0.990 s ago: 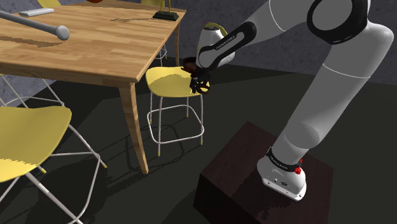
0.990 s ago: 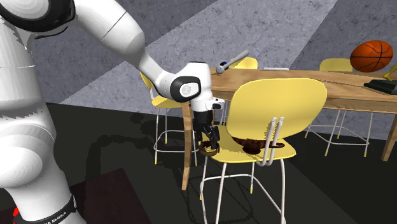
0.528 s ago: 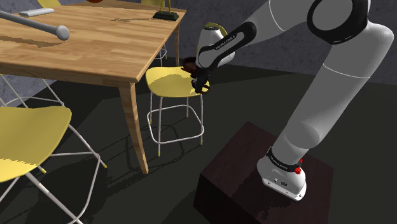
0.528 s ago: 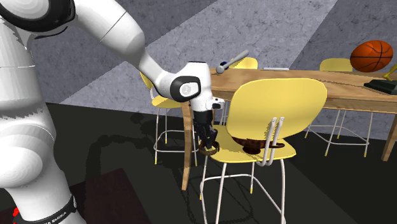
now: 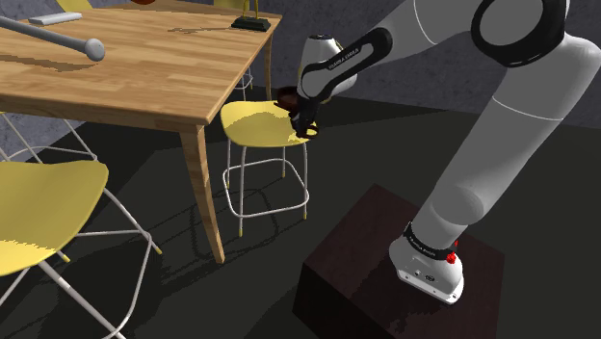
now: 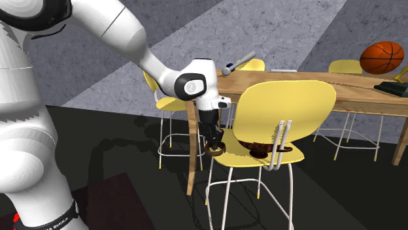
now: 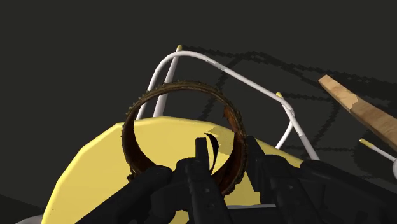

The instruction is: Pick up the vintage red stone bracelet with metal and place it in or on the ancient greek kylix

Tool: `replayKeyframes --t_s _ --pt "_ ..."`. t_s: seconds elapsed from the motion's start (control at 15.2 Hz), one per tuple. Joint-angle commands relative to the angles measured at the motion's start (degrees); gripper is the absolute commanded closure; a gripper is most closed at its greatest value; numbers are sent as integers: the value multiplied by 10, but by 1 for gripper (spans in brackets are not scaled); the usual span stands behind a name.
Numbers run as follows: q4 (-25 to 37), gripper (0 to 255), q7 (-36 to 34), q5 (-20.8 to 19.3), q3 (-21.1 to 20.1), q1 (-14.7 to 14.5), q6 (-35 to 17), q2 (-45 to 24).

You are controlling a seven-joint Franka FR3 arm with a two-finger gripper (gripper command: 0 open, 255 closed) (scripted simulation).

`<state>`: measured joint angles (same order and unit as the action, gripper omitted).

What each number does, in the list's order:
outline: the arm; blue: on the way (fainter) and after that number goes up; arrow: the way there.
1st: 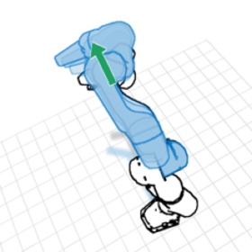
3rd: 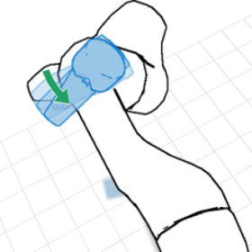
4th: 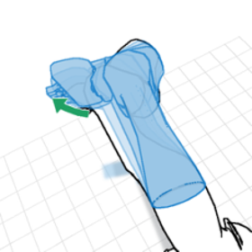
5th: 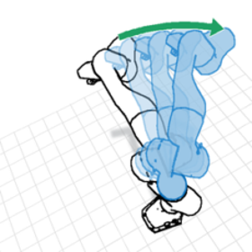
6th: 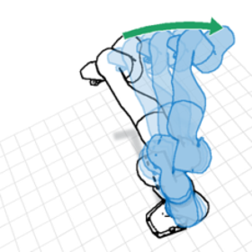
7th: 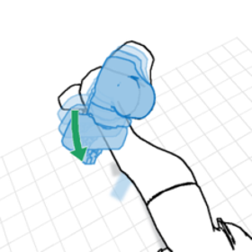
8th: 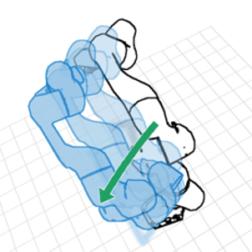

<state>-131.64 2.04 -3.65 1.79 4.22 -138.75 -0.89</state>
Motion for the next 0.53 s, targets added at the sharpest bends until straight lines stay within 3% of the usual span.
replayKeyframes --t_s 0.0,0.46 --pt "7 255 1 1 0 0 15 8" --pt "31 255 4 3 0 0 69 38"
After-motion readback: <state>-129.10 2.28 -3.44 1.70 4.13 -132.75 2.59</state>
